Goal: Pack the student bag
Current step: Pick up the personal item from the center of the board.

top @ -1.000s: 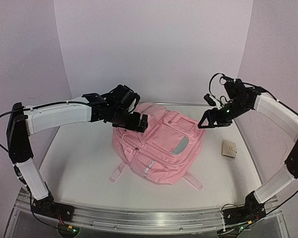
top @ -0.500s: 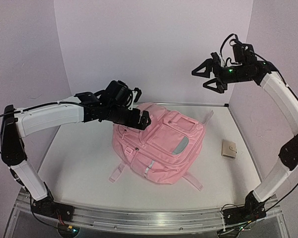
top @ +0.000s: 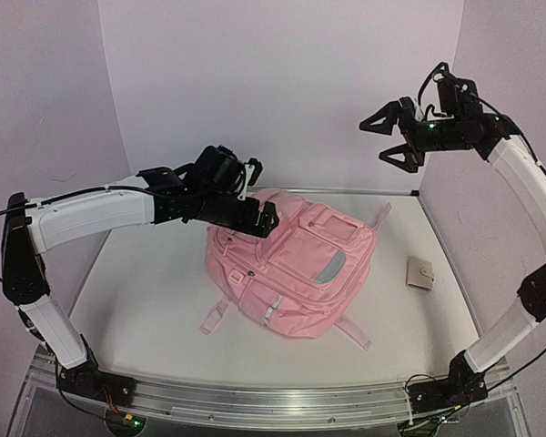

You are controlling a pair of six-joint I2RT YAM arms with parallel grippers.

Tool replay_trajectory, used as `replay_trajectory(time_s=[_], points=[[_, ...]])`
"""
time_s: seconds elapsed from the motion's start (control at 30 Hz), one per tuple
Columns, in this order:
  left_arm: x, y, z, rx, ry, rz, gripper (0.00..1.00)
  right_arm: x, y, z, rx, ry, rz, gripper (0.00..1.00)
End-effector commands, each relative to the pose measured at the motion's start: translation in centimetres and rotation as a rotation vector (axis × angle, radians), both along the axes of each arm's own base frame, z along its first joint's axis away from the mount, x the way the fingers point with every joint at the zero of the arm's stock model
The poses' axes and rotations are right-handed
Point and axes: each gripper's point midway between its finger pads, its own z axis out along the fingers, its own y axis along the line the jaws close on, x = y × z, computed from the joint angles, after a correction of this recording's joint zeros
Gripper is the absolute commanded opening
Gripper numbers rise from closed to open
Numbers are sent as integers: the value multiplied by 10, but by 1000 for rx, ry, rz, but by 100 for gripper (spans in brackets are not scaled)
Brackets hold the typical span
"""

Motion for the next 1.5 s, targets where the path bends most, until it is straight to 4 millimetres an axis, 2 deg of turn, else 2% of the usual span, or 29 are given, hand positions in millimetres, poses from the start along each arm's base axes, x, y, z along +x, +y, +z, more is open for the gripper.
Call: replay_trajectory(time_s=[0.0, 0.03, 0.13, 0.23, 0.33, 0.53, 0.63, 0.73, 0.87, 1.0, 1.1, 1.3, 1.47], points=[[-3, 6, 34, -71, -63, 6, 100, -11, -32, -37, -190, -75, -11, 98], [-4, 9, 36, -75, -67, 10, 100, -13, -42, -56, -264, -70, -16, 98], [-7, 14, 40, -84, -80, 13, 100, -15, -90, -114, -528, -23, -106, 98], [-7, 19, 42, -80, -95, 24, 100, -22, -126, -157, -704, 40, -154, 98], [-9, 23, 44, -82, -100, 29, 100, -32, -152, -195, -800, 125, -155, 98], [-13, 31, 51, -119, -119, 46, 100, -48, -201, -269, -772, 394, -184, 98], [-14, 33, 54, -130, -128, 51, 100, -57, -223, -300, -705, 517, -203, 92], [-15, 36, 58, -140, -140, 55, 100, -62, -233, -328, -637, 618, -187, 83], [-15, 37, 62, -144, -150, 53, 100, -63, -240, -355, -562, 699, -164, 66], [-14, 37, 64, -147, -156, 54, 100, -59, -243, -373, -533, 743, -161, 61], [-14, 37, 63, -142, -159, 54, 100, -57, -238, -382, -494, 761, -150, 56], [-13, 37, 64, -138, -163, 55, 100, -51, -232, -396, -443, 774, -146, 52], [-13, 38, 64, -133, -166, 57, 100, -47, -230, -396, -422, 770, -147, 35]])
